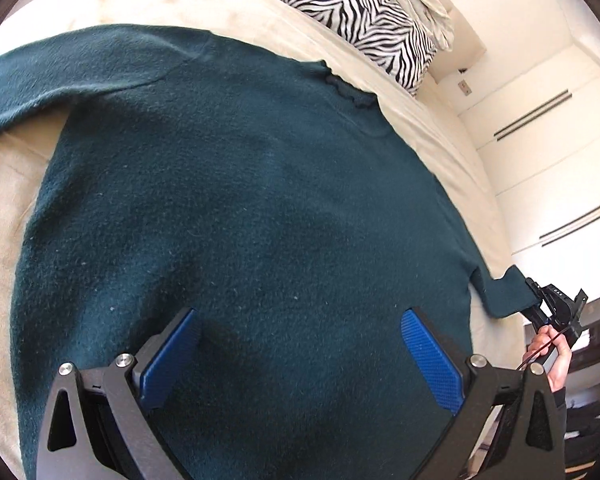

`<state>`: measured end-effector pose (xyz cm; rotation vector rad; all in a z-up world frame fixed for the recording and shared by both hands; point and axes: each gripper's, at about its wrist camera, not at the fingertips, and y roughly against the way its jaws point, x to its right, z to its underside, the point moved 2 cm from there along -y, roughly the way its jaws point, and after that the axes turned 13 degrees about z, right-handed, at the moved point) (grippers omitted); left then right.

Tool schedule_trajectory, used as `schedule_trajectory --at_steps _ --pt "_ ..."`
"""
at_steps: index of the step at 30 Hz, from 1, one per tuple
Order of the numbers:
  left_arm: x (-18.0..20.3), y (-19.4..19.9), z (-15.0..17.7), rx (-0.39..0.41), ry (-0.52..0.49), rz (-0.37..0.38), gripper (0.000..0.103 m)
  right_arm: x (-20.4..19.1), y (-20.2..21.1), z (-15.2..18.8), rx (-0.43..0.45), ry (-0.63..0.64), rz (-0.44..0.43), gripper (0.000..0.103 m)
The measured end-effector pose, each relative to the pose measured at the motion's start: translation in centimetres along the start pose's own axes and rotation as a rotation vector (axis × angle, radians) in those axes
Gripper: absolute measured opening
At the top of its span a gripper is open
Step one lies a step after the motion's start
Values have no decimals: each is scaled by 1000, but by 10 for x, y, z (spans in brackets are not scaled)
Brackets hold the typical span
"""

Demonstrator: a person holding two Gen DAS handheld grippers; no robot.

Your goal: Fold small clothes

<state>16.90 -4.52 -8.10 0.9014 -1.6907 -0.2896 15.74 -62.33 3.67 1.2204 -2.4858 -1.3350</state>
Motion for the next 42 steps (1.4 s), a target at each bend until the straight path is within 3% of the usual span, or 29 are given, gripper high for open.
schedule_trajectory --at_steps 3,6,8,11,13,15,17,20,25,28,34,36,38,39,40,42 --pt "-10 10 -6 24 53 75 102 -105 23 20 45 242 -59 13" --pt "-20 23 -13 70 94 135 102 -202 47 77 58 430 -156 13" --pt "-25 33 -18 110 93 123 102 -254 48 122 14 520 -223 13" --pt "-33 41 -24 139 108 134 102 -317 18 183 -120 593 -296 14" --pt "-37 42 -24 129 111 132 102 -329 1 225 -208 613 -328 15" --pt "-38 41 -25 118 106 139 103 -323 -5 256 -253 622 -358 24" --pt "-38 35 -25 116 112 146 103 -300 3 278 -272 588 -373 51" --pt "-35 18 -33 107 135 162 103 -250 24 297 -292 473 -414 52" --pt "-4 -24 -55 34 80 127 100 -164 20 267 -346 203 -495 52" --pt "8 -55 -68 -8 46 95 71 -125 3 255 -376 66 -521 53" --pt "21 -93 -89 -34 11 29 67 -74 -12 253 -388 -73 -600 52" --pt "31 -100 -90 -46 -23 27 54 -69 -14 253 -383 -81 -614 52" --pt "39 -107 -88 -69 -73 -2 30 -71 -15 253 -378 -75 -613 52" --pt "41 -112 -87 -77 -92 -18 24 -71 -15 253 -377 -72 -611 52" --pt "43 -114 -87 -83 -110 -28 13 -72 -15 253 -376 -71 -611 52" --pt "42 -112 -86 -88 -134 -33 9 -73 -15 252 -378 -75 -616 52"
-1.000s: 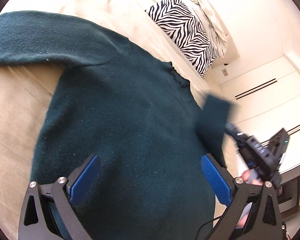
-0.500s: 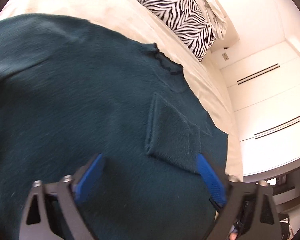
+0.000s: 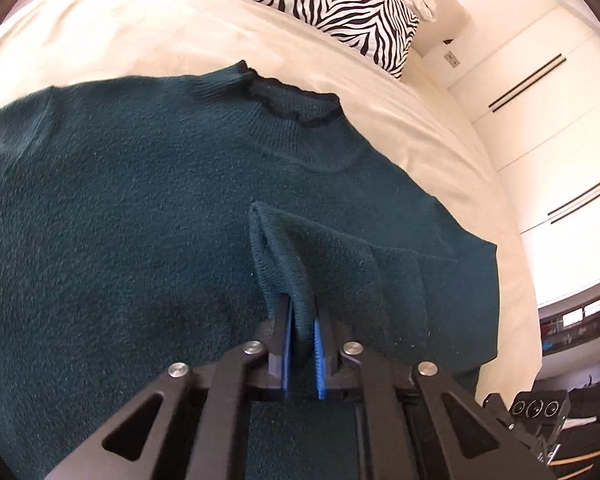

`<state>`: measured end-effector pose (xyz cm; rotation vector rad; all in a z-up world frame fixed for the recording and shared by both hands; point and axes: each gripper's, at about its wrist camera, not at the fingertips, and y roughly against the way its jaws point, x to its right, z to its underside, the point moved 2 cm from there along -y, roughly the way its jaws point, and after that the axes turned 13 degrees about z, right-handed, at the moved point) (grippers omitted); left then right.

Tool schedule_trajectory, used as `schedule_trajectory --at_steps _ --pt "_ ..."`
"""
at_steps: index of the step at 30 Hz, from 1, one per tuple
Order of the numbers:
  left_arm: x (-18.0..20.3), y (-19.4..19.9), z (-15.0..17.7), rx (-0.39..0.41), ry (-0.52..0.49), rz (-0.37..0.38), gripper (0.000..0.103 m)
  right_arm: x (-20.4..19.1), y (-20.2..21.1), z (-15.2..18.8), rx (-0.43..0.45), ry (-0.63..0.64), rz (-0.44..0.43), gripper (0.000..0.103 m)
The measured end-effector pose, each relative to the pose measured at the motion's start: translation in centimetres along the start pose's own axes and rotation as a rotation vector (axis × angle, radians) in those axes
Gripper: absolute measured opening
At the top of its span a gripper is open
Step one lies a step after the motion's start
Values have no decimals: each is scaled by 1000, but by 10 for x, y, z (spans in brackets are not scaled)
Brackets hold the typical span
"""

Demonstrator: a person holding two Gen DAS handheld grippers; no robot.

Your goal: Fold small clothes

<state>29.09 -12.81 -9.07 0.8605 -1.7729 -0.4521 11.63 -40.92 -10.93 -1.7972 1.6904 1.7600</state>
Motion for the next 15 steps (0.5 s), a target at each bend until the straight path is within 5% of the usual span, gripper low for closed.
schedule_trajectory --at_steps 10,15 --pt "-56 73 -31 200 68 16 8 3 6 -11 18 -61 10 52" --pt "-89 80 -32 220 106 2 8 6 6 -19 33 -153 3 55"
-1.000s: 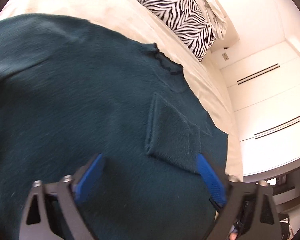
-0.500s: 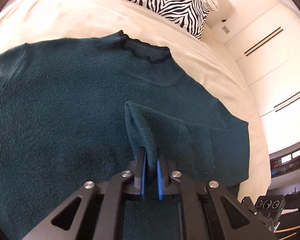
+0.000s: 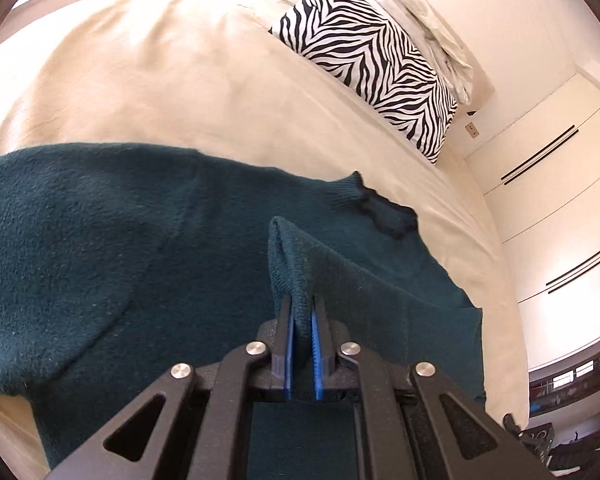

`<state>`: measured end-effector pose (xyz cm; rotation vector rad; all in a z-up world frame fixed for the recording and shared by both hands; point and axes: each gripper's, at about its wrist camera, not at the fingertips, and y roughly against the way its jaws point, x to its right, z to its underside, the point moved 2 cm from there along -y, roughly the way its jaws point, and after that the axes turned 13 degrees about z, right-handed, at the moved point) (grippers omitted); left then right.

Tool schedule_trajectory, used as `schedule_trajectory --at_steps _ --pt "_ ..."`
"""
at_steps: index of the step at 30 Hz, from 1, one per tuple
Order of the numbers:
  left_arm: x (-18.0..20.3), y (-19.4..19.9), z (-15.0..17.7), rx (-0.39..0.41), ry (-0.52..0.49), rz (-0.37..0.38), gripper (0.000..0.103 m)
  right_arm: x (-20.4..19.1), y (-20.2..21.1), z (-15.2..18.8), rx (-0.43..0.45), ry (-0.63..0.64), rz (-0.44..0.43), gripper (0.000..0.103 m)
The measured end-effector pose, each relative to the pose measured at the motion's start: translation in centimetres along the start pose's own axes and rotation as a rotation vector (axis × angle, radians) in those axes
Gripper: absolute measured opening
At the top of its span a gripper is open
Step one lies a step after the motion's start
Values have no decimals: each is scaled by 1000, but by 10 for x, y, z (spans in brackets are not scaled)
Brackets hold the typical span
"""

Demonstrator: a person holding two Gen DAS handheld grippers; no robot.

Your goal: Fold small clothes

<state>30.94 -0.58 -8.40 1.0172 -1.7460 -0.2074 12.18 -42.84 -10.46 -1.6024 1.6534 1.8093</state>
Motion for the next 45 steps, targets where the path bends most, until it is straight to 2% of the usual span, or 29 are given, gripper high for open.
schedule_trajectory --at_steps 2,9,13,16,20,22,26,33,36,38,45 --pt "-4 -3 2 6 -1 5 8 -3 -3 -4 -1 -37 5 60" --pt "-5 -8 7 -8 -16 -10 8 -27 -28 -23 0 -52 87 60" --pt "-11 0 12 -3 5 7 8 -20 -22 -49 58 -85 105 60" --pt "-16 2 17 2 17 14 8 -9 -14 -54 60 -116 88 58" --pt "-16 -2 17 0 17 10 9 -9 -5 -42 8 -95 104 59" --pt "-19 -2 16 5 22 6 14 -20 3 -38 -17 -65 100 60" --pt "-27 -5 16 9 38 20 16 -56 9 -56 17 48 107 60" --pt "-27 -10 23 30 -56 12 16 -74 -63 -125 -66 76 100 64" --pt "-27 -11 24 36 -66 10 16 -55 -92 -141 -110 6 123 64" --pt "-27 -11 24 37 -70 11 16 -42 -97 -136 -128 -17 125 63" --pt "-28 -13 23 44 -76 14 16 -35 -48 -92 -138 122 124 63"
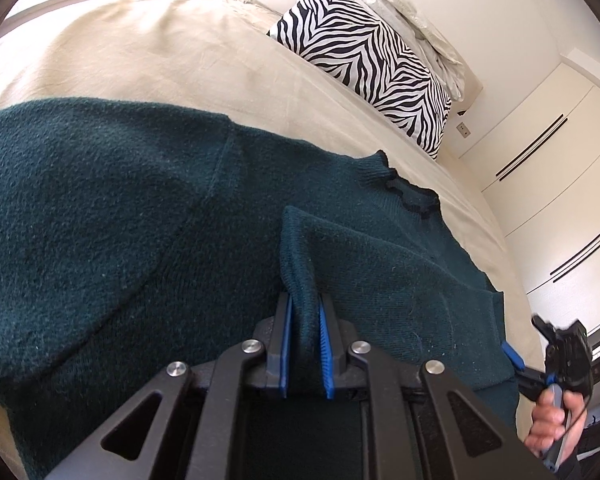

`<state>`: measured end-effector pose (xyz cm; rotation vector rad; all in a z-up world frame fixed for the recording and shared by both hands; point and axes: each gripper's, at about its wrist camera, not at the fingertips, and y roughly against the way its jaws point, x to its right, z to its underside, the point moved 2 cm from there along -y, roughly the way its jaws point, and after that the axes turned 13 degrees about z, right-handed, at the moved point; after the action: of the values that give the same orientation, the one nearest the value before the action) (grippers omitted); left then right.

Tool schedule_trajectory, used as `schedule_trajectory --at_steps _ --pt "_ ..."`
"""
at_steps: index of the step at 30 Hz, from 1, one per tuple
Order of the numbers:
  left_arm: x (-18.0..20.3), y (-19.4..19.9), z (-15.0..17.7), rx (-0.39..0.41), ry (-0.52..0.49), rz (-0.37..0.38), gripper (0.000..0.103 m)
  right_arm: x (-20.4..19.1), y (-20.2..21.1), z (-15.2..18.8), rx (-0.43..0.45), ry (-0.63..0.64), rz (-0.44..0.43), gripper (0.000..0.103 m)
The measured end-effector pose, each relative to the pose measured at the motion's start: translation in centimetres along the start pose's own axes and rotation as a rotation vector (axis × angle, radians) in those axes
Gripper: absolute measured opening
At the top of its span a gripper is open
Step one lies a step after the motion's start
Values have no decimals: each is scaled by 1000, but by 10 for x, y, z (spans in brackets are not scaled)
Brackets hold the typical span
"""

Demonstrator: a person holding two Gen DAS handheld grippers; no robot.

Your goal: Fold small clothes

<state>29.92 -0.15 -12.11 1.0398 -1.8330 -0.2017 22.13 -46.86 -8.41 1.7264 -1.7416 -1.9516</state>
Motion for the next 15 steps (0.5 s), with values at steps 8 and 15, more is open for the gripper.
schedule_trajectory --at_steps 8,15 --pt "11 61 -3 57 47 15 50 -7 70 42 99 9 2 65" --pt "-99 230 27 372 369 31 67 -63 64 108 23 117 -58 65"
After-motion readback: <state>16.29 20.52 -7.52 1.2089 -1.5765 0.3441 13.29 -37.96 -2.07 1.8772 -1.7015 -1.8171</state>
